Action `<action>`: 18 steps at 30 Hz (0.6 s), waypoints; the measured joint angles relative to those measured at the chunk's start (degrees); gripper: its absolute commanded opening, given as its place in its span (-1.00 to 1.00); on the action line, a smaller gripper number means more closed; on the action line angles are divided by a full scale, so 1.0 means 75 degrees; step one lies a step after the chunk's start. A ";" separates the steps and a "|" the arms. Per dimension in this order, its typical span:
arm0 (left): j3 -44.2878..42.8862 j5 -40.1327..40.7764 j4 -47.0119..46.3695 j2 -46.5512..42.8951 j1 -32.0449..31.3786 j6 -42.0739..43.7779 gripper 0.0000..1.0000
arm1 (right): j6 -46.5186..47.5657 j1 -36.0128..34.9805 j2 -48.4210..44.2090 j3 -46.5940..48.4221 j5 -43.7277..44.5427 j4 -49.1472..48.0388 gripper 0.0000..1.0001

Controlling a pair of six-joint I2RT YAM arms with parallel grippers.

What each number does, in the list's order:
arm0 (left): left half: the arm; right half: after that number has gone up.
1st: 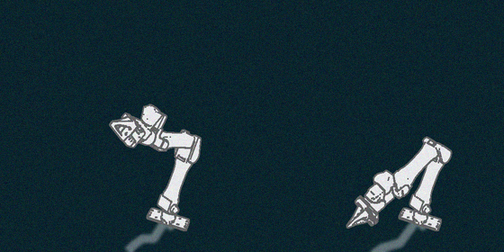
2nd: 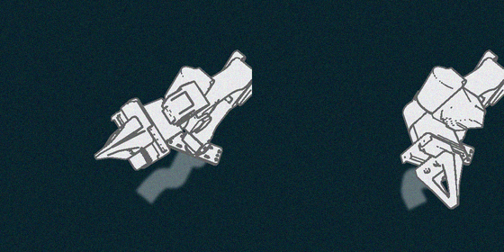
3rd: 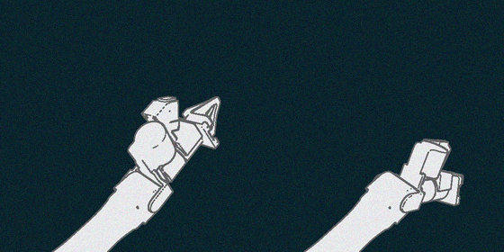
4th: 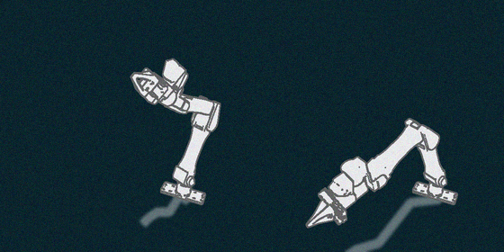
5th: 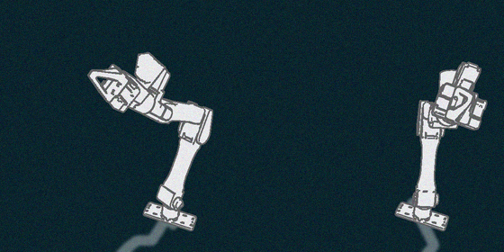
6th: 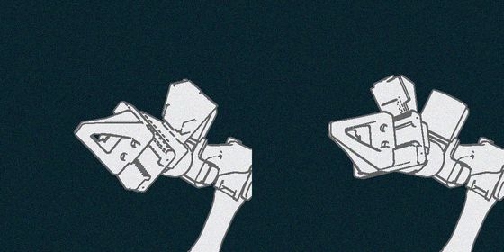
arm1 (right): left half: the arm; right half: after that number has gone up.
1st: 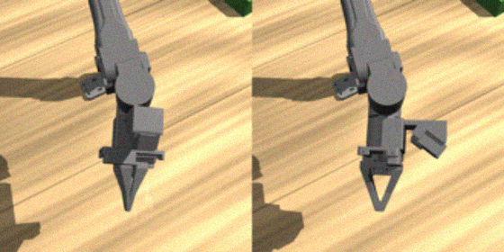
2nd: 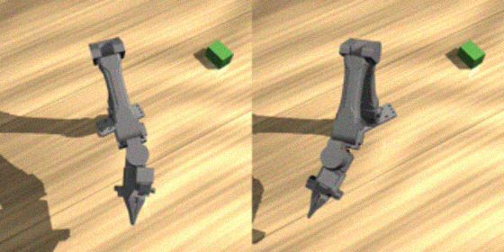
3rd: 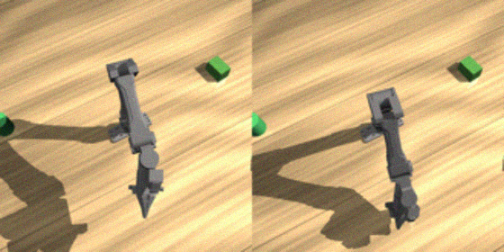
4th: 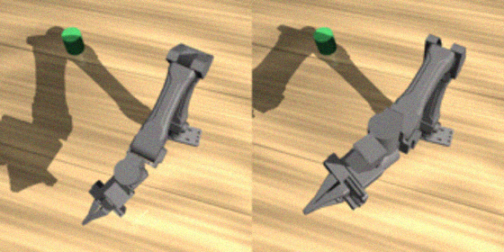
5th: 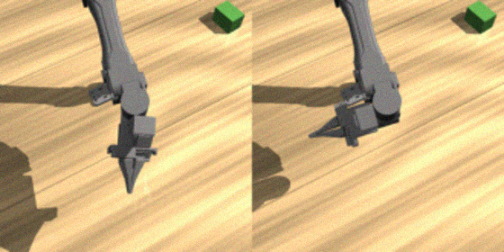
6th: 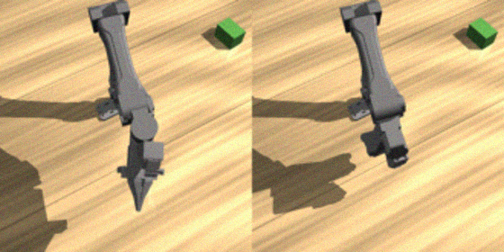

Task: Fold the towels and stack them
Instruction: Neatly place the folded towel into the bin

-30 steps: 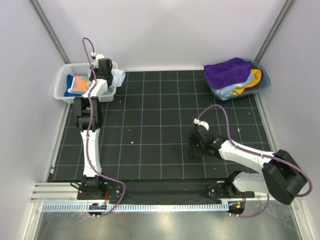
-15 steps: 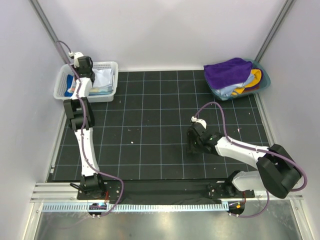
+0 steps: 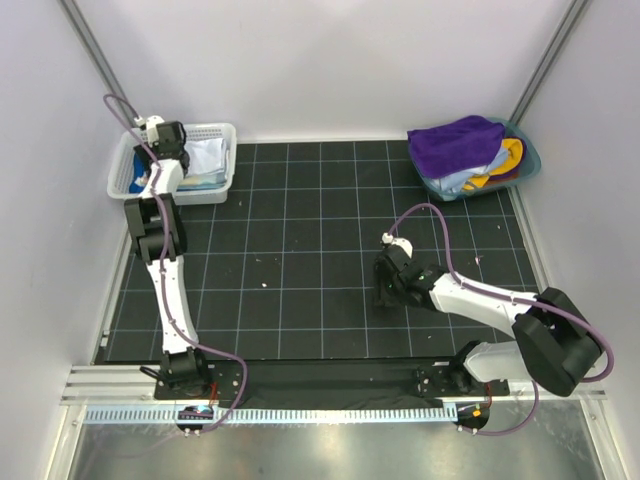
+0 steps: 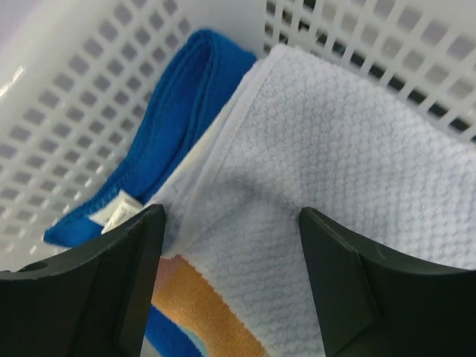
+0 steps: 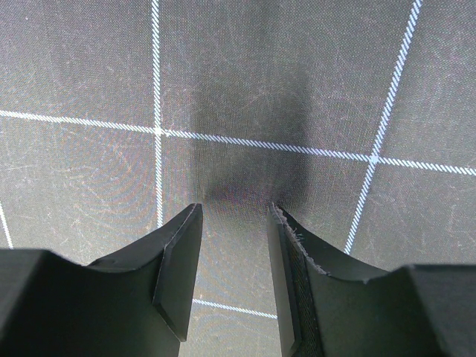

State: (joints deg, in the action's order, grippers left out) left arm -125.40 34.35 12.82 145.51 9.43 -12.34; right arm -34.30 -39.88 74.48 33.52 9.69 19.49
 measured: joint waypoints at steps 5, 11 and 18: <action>0.1716 -0.0044 -0.0615 -0.0924 -0.0067 -0.0274 0.59 | 0.0000 -0.0003 -0.0050 -0.0023 0.0000 0.0003 -0.04; 0.3319 0.0090 -0.1466 -0.2116 -0.0329 -0.0373 0.66 | 0.0000 -0.0003 -0.0268 -0.0187 -0.0003 0.0000 -0.04; 0.4817 0.0224 -0.2430 -0.3177 -0.0737 -0.0641 0.68 | 0.0023 -0.0003 -0.0603 -0.0373 -0.0038 0.0000 -0.04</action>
State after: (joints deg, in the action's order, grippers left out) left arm -89.27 36.03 -5.41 121.69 3.90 -17.15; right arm -34.13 -39.90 69.95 30.72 9.41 19.49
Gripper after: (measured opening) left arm 0.839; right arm 0.477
